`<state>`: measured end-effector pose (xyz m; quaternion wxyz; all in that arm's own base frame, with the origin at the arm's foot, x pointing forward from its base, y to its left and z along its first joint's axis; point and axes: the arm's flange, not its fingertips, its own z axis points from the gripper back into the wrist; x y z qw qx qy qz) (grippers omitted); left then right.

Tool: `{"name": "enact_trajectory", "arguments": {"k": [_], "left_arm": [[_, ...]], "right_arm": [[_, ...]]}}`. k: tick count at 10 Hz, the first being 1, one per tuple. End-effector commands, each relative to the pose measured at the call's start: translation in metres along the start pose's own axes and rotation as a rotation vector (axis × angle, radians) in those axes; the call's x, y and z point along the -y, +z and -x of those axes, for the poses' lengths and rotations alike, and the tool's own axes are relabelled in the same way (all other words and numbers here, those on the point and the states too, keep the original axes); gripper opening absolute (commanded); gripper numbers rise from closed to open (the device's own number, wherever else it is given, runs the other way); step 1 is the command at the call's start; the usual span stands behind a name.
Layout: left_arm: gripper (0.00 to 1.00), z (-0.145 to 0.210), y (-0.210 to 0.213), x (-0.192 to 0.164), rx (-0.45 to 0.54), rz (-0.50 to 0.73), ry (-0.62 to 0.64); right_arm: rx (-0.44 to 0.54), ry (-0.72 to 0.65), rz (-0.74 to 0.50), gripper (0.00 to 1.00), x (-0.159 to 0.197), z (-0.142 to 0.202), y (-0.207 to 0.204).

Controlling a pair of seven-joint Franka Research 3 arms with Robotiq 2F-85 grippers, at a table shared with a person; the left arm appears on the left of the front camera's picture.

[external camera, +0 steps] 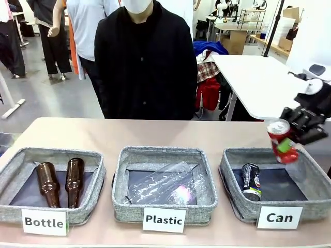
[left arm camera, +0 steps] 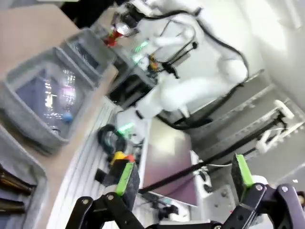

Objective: Sort the can waste into the basket.
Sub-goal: Pick up the can waste from the table and place it in the right Fabric basket.

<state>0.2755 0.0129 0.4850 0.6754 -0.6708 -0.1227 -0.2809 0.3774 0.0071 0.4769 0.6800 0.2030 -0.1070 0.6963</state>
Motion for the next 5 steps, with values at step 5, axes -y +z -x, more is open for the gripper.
{"name": "enact_trajectory", "arguments": {"k": [5], "left_arm": [[1.00, -0.016, 0.013, -0.047, 0.078, -0.231, -0.032]], "right_arm": [[-0.406, 0.058, 0.190, 0.00, -0.057, -0.035, -0.030]]}}
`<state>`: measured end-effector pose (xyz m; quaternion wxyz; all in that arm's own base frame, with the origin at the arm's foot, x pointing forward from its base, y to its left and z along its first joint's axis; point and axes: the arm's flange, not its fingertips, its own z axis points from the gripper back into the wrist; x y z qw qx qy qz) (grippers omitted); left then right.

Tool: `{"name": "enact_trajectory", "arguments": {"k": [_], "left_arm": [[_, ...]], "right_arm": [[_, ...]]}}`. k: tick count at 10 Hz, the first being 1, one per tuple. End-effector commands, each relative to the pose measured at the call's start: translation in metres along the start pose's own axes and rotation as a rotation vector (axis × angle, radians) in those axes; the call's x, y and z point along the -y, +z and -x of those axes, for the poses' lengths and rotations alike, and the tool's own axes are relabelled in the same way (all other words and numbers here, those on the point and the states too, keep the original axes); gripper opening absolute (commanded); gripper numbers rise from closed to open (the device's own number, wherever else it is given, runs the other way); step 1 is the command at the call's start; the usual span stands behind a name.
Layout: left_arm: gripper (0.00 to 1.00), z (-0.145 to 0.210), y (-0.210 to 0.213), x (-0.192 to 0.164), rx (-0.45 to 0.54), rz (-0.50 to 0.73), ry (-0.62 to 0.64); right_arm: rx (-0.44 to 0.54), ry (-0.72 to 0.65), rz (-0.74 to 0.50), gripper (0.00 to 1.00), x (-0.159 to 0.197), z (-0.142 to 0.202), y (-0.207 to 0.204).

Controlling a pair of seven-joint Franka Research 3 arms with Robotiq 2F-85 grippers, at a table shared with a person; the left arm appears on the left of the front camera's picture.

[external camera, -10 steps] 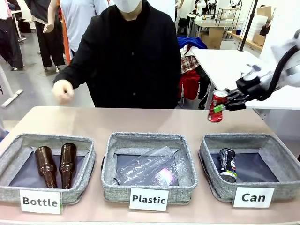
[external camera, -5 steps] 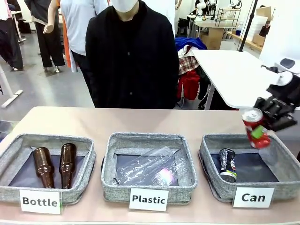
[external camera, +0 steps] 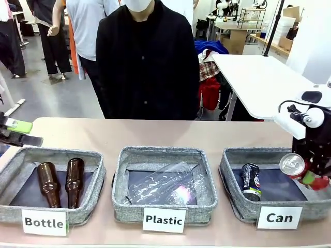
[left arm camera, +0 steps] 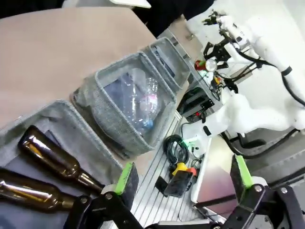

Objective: Sort the can waste into the basket.
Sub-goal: Pick up the can waste from the table and place it in the right Fabric basket.

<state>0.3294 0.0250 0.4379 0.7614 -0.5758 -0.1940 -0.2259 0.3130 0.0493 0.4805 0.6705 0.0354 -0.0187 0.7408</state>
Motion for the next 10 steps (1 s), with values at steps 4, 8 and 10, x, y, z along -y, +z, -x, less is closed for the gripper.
{"name": "enact_trajectory", "arguments": {"k": [4, 8, 10], "left_arm": [[1.00, 0.000, -0.001, 0.022, -0.012, 0.069, -0.034], [1.00, 0.000, -0.001, 0.022, -0.012, 0.069, -0.034], [1.00, 0.000, -0.001, 0.022, -0.012, 0.069, -0.034]], "right_arm": [[-0.101, -0.050, 0.191, 0.00, 0.019, -0.014, 0.006], [-0.124, -0.086, 0.191, 1.00, 0.012, -0.018, -0.001], [-0.118, -0.105, 0.187, 1.00, 0.012, -0.016, -0.003]]}}
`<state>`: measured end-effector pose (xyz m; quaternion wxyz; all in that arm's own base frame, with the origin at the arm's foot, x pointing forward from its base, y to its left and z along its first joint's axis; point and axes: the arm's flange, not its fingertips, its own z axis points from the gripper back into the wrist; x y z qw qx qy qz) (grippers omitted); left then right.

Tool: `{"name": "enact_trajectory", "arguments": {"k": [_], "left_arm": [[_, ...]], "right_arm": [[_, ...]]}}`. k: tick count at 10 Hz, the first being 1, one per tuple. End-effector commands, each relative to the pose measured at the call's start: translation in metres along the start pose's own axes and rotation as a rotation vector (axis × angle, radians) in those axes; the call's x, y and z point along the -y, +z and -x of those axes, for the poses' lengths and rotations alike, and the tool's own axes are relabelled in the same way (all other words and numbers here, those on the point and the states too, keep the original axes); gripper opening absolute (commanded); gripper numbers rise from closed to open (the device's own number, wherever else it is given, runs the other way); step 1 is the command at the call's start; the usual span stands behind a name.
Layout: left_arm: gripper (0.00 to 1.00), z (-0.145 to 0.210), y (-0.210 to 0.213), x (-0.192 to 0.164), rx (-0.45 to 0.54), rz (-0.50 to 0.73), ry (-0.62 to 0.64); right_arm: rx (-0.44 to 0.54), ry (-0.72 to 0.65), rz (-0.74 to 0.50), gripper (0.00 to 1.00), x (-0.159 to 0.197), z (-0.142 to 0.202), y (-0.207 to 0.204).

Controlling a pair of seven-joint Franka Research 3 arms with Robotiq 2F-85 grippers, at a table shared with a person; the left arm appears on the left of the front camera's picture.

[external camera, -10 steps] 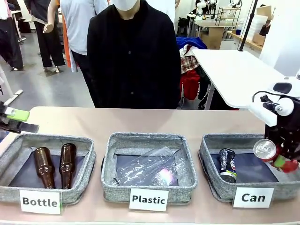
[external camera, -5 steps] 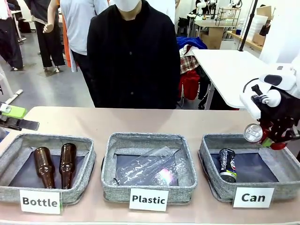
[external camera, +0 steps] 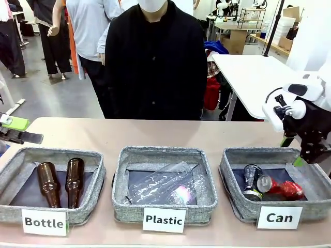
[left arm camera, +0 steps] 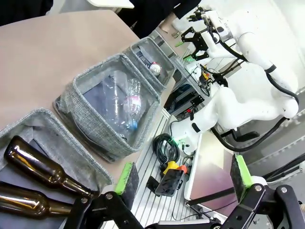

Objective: Sort the can waste into the basket.
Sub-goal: Pick up the can waste from the table and place it in the right Fabric basket.

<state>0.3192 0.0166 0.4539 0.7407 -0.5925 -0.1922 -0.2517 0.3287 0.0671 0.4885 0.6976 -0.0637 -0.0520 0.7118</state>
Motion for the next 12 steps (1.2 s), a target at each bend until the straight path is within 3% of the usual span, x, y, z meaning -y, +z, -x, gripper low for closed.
{"name": "enact_trajectory", "arguments": {"k": [1, 2, 3, 4, 5, 6, 7, 8, 9, 10, 12], "left_arm": [[1.00, 0.002, 0.003, 0.002, 0.005, 0.009, 0.005], [1.00, 0.002, 0.003, 0.002, 0.005, 0.009, 0.005], [1.00, 0.002, 0.003, 0.002, 0.005, 0.009, 0.005], [1.00, 0.002, 0.003, 0.002, 0.005, 0.009, 0.005], [1.00, 0.002, 0.003, 0.002, 0.005, 0.009, 0.005], [1.00, 0.002, 0.003, 0.002, 0.005, 0.009, 0.005], [1.00, 0.002, 0.003, 0.002, 0.005, 0.009, 0.005], [1.00, 0.002, 0.003, 0.002, 0.005, 0.009, 0.005], [1.00, 0.002, 0.003, 0.002, 0.005, 0.009, 0.005], [1.00, 0.002, 0.003, 0.002, 0.005, 0.009, 0.005], [1.00, 0.002, 0.003, 0.002, 0.005, 0.009, 0.005]], "right_arm": [[-0.002, -0.036, -0.011, 1.00, -0.005, 0.004, -0.010], [0.068, -0.062, -0.039, 1.00, 0.003, 0.015, -0.013], [0.203, -0.118, -0.093, 1.00, 0.014, 0.025, -0.016], [0.441, -0.303, -0.193, 1.00, 0.032, 0.039, -0.019], [0.790, -0.611, -0.160, 1.00, 0.063, 0.053, -0.026], [1.061, -0.877, -0.251, 1.00, 0.083, 0.063, -0.034], [1.319, -0.991, -0.403, 1.00, 0.091, 0.075, -0.039], [1.498, -1.131, -0.484, 1.00, 0.097, 0.084, -0.049], [1.568, -1.271, -0.550, 1.00, 0.102, 0.092, -0.059], [1.619, -1.325, -0.630, 1.00, 0.104, 0.098, -0.066], [1.650, -1.289, -0.708, 1.00, 0.104, 0.102, -0.072]]}}
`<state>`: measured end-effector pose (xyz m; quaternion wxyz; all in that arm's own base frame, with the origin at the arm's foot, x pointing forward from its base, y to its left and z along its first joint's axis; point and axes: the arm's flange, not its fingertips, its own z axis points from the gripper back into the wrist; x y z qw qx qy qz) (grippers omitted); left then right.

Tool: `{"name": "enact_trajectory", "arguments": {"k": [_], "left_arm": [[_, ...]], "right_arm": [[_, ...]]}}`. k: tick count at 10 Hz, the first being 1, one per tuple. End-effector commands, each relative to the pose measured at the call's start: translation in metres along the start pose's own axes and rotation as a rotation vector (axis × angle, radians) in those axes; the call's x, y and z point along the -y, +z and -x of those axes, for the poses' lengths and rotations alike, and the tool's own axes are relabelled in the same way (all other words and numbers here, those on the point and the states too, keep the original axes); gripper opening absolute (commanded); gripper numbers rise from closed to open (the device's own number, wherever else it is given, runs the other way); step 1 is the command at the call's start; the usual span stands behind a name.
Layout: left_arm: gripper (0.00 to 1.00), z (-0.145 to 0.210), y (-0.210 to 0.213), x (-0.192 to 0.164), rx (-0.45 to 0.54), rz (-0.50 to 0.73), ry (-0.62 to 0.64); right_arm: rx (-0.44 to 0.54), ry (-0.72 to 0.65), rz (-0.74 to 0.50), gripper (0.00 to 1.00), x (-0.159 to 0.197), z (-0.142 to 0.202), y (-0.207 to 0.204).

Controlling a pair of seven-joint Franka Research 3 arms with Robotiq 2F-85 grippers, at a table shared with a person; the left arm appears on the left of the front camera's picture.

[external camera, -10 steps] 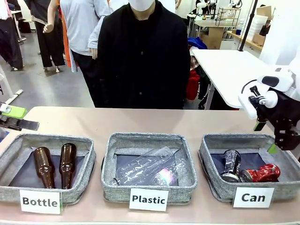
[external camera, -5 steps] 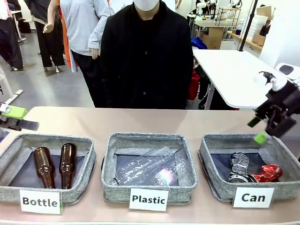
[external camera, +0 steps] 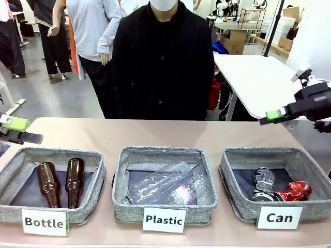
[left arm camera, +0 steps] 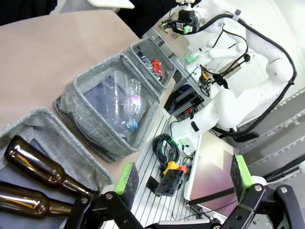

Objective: Sort the can waste into the basket.
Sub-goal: Pick up the can waste from the table and place it in the right Fabric basket.

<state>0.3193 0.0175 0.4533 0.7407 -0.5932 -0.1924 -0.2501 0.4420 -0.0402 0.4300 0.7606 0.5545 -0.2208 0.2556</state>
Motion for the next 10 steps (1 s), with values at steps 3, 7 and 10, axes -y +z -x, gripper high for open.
{"name": "enact_trajectory", "arguments": {"k": [3, 7, 10], "left_arm": [[1.00, 0.0011, 0.0020, 0.0028, 0.002, 0.009, 0.003], [1.00, 0.0011, 0.0020, 0.0028, 0.002, 0.009, 0.003], [1.00, 0.0011, 0.0020, 0.0028, 0.002, 0.009, 0.003]], "right_arm": [[0.000, 0.000, 0.000, 1.00, 0.0000, 0.0000, 0.0000], [0.000, 0.000, 0.000, 1.00, 0.0000, 0.0000, 0.0000], [0.000, 0.000, 0.000, 1.00, 0.0000, 0.0000, 0.0000]]}}
